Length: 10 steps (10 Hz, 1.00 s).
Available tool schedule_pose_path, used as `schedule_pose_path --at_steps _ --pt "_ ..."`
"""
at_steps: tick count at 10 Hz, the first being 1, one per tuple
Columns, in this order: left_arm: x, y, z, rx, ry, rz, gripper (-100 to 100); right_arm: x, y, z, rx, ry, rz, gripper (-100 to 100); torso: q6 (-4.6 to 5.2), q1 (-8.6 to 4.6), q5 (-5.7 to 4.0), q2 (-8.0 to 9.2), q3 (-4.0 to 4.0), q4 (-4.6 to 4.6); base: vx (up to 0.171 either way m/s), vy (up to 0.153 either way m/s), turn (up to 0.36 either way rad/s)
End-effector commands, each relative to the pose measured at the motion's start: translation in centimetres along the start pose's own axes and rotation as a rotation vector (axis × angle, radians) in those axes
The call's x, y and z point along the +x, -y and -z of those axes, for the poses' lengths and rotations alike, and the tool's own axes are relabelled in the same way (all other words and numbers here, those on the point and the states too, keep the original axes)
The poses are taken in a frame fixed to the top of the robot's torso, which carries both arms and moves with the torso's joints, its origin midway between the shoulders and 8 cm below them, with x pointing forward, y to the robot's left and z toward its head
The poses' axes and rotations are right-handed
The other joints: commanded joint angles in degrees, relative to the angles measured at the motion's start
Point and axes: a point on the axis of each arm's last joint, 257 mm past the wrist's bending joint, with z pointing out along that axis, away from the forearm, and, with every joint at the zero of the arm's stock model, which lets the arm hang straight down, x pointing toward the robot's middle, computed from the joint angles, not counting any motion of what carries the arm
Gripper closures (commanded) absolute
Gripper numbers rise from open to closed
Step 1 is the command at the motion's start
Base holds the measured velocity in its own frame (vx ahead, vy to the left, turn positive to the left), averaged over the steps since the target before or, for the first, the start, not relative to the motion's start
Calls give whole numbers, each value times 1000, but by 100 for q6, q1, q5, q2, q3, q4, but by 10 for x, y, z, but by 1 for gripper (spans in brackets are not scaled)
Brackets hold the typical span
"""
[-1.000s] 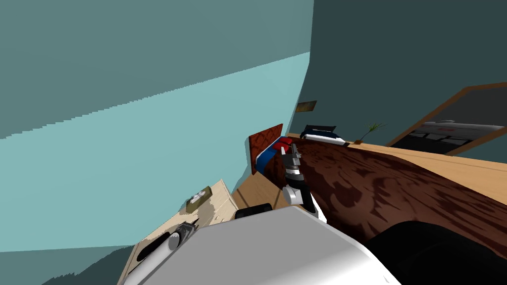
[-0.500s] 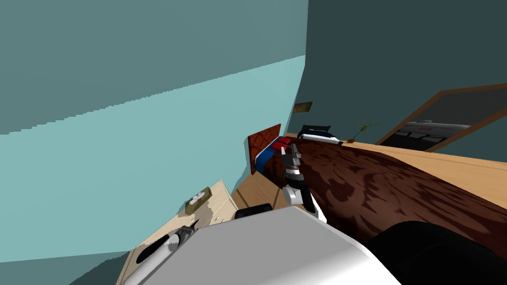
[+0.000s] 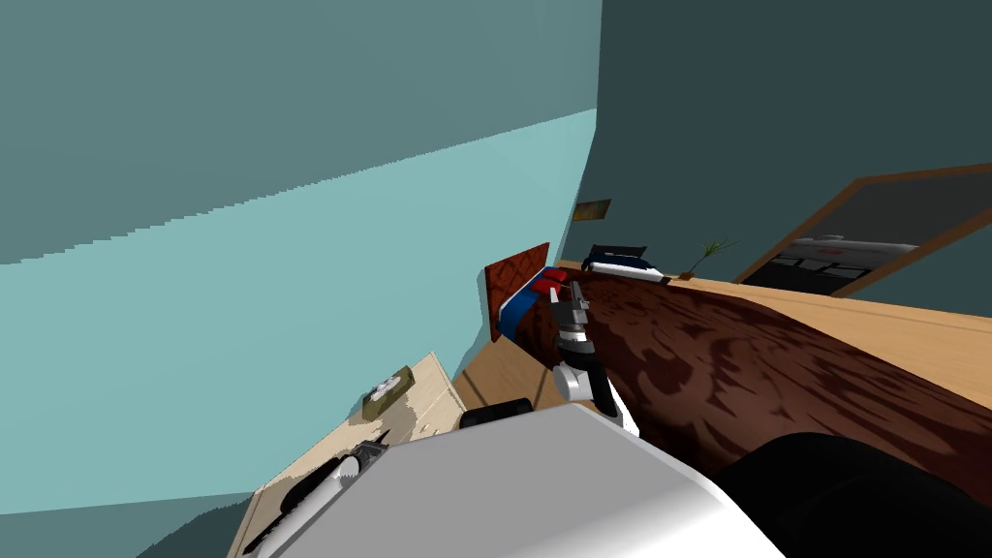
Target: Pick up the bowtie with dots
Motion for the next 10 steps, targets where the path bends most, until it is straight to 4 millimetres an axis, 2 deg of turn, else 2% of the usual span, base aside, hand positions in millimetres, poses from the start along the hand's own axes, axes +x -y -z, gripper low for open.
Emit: schedule_pose_path --at_steps 1,4,5,6,8,9,10 --pt "0 0 0 0 0 0 100 0 0 0 0 0 0 0 0 0 0 0 0 0 0 0 0" --pt "2 5 1 9 -3 -3 100 0 0 0 0 0 0 0 3 22 35 -11 -10 -9 0 0 0" --pt "2 5 1 9 -3 -3 0 0 0 0 0 0 0 0 3 24 35 -12 -11 -9 0 0 0" --pt "-2 9 5 -3 4 5 100 0 0 0 0 0 0 0 3 24 35 -13 -11 -9 8 17 25" --pt "-5 22 12 -3 8 9 100 0 0 0 0 0 0 0 0 25 34 -11 -10 -8 2 -5 2" --pt "-4 19 10 0 6 6 100 0 0 0 0 0 0 0 -1 23 33 -11 -9 -8 0 0 0" --pt "-5 20 11 -1 7 6 0 0 0 0 0 0 0 0 1 24 38 -11 -10 -8 0 0 0"
